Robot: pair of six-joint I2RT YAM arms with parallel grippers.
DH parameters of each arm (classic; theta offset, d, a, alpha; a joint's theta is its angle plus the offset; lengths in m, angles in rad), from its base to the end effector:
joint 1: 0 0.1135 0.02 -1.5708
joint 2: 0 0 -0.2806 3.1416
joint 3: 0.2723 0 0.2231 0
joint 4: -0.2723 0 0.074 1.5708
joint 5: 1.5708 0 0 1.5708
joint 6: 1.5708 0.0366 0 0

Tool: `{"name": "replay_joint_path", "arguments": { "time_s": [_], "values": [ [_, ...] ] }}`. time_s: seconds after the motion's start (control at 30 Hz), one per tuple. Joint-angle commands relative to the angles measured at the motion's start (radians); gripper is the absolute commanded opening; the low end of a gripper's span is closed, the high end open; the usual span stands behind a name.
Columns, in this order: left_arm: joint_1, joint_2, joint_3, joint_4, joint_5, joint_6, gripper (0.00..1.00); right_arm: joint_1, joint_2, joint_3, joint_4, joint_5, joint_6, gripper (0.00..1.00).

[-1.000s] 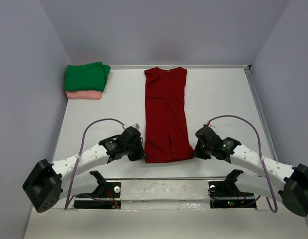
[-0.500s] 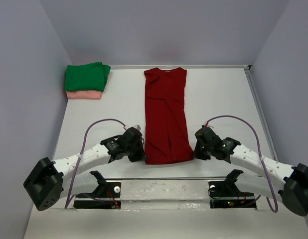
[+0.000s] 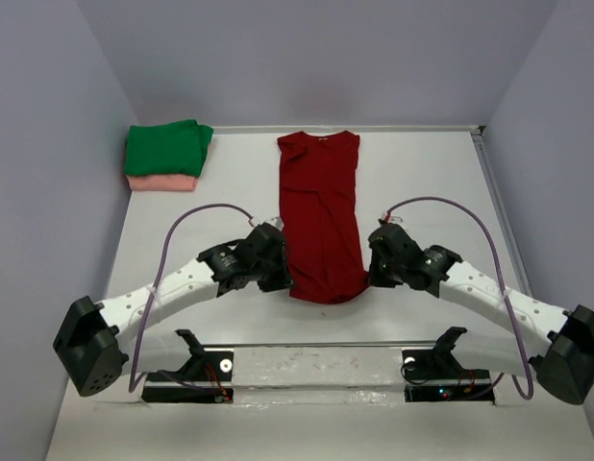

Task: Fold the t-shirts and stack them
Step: Fold the tshirt

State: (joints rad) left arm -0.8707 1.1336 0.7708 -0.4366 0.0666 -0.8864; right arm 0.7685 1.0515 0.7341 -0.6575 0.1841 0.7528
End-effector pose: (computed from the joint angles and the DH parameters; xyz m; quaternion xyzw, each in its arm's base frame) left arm 0.1273 -0.1549 0.2683 0.0053 0.9261 -0.3091 0.2162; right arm 0.1235 0.1101 0.2560 0.0195 0.9521 0.1379 0.2723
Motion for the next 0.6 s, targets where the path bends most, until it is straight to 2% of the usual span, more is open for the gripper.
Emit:
{"name": "replay_joint_path", "arguments": {
  "time_s": [0.0, 0.07, 0.17, 0.33, 0.57],
  "values": [
    [0.044, 0.113, 0.174, -0.056, -0.040, 0.104, 0.00, 0.011, 0.175, 0.241, 0.009, 0.074, -0.165, 0.00],
    [0.074, 0.159, 0.223, -0.057, -0.041, 0.151, 0.00, 0.011, 0.225, 0.313, 0.007, 0.080, -0.194, 0.00],
    [0.186, 0.218, 0.318, -0.048, -0.022, 0.216, 0.00, -0.052, 0.326, 0.447, 0.006, 0.052, -0.280, 0.00],
    [0.294, 0.350, 0.490, -0.074, -0.005, 0.311, 0.00, -0.182, 0.476, 0.626, -0.002, -0.029, -0.372, 0.00],
    [0.375, 0.630, 0.769, -0.162, 0.058, 0.409, 0.00, -0.319, 0.669, 0.824, -0.008, -0.118, -0.446, 0.00]
  ]
}}
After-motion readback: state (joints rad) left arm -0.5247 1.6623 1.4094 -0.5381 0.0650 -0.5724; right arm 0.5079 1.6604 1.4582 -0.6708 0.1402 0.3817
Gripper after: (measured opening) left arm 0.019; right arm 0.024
